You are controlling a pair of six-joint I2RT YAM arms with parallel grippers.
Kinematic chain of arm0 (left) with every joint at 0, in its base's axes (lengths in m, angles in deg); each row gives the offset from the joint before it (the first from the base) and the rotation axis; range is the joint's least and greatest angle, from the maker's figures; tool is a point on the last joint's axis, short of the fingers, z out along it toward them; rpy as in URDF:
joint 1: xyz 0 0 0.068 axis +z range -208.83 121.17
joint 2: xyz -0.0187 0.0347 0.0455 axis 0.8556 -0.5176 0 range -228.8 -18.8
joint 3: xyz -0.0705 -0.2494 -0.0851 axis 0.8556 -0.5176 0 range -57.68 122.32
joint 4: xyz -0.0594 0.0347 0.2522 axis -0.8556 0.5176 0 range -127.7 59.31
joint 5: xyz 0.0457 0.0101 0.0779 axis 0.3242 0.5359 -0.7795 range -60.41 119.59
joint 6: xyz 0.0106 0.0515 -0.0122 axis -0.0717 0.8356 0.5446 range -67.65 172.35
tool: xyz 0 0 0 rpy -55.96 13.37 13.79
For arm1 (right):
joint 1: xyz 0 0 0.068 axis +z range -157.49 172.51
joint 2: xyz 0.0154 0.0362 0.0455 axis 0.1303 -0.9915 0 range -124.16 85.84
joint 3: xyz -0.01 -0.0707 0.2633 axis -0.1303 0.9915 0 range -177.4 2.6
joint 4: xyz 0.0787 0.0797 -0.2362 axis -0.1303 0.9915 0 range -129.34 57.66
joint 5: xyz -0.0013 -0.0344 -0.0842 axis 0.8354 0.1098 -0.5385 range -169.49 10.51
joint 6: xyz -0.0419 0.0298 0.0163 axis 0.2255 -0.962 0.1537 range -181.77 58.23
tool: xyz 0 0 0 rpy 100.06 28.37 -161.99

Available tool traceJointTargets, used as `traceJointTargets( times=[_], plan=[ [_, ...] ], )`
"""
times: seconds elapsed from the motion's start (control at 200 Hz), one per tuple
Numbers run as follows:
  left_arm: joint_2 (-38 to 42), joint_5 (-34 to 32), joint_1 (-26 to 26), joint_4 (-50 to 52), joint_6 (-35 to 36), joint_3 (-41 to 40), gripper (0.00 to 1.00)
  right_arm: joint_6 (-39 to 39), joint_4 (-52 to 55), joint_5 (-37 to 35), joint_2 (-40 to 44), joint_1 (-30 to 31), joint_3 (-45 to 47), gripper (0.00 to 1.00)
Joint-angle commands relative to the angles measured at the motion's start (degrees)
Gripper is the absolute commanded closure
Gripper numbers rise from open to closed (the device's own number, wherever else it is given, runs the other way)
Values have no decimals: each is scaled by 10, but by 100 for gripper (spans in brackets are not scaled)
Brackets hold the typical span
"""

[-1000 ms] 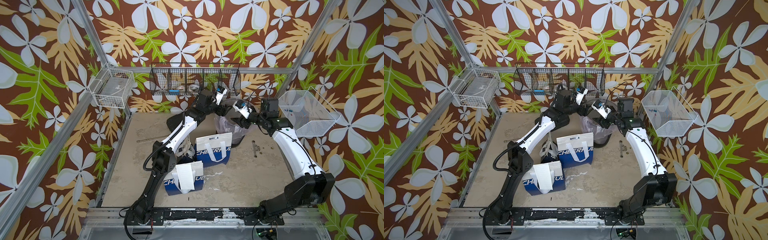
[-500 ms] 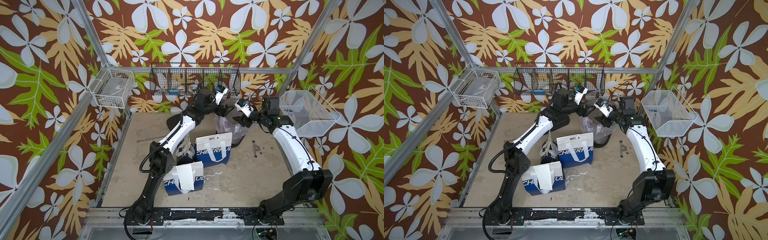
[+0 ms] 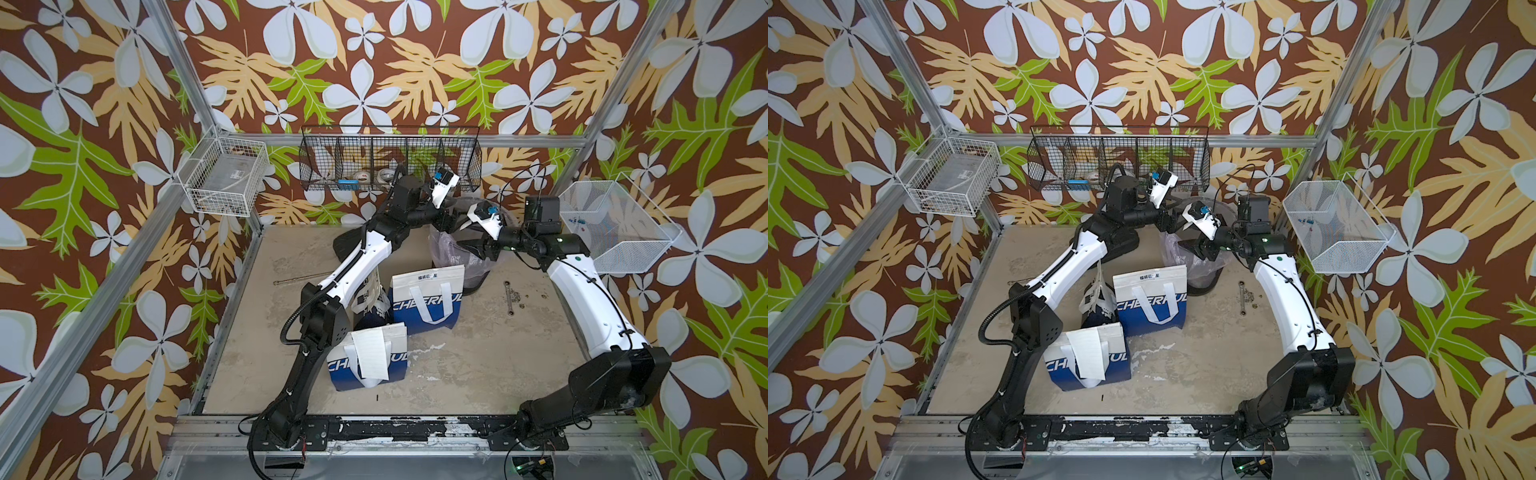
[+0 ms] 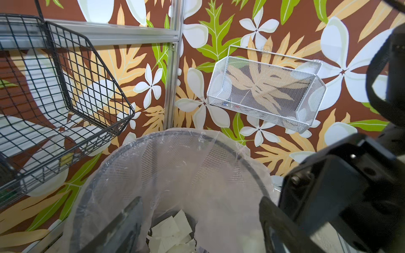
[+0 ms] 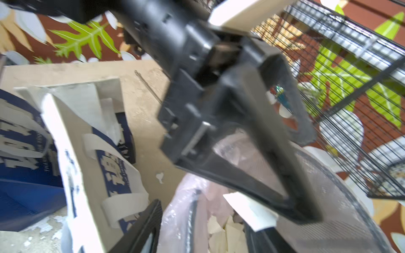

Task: Shred takeout receipts and throw away
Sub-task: Place the takeout receipt in the trash bin.

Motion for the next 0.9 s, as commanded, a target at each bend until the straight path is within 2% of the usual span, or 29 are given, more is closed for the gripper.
traceJointTargets(
  times=[0.0,0.095,0.21,0.275,0.33,0.465,0.616,0.666,0.771,0.891],
  plan=[
    [-7,-7,1,1,4,7,18,4,-5,28,5,0,0,38],
    [-16,-45,1,29,35,8,19,-19,-42,2,18,0,4,39],
    [-21,-65,-2,54,64,5,19,-64,-119,-98,29,-1,21,38],
    [-21,-70,-3,59,72,2,20,-62,-110,-142,18,-2,5,38],
    [-18,-70,-3,57,72,3,19,-61,-98,-145,6,-5,-7,38],
    [-13,-81,-1,49,61,7,19,-65,-86,-200,-23,-6,-23,38],
    [18,-82,-1,25,57,-25,17,-37,-8,-149,-58,-9,-62,40],
    [30,-71,-1,7,50,-38,17,-20,13,-99,-58,-10,-63,40],
    [37,-62,-1,6,41,-33,16,-14,-7,-7,-33,-11,-34,40],
    [53,-80,0,26,52,-28,16,-55,-76,-15,-6,-17,-5,39]
  ],
)
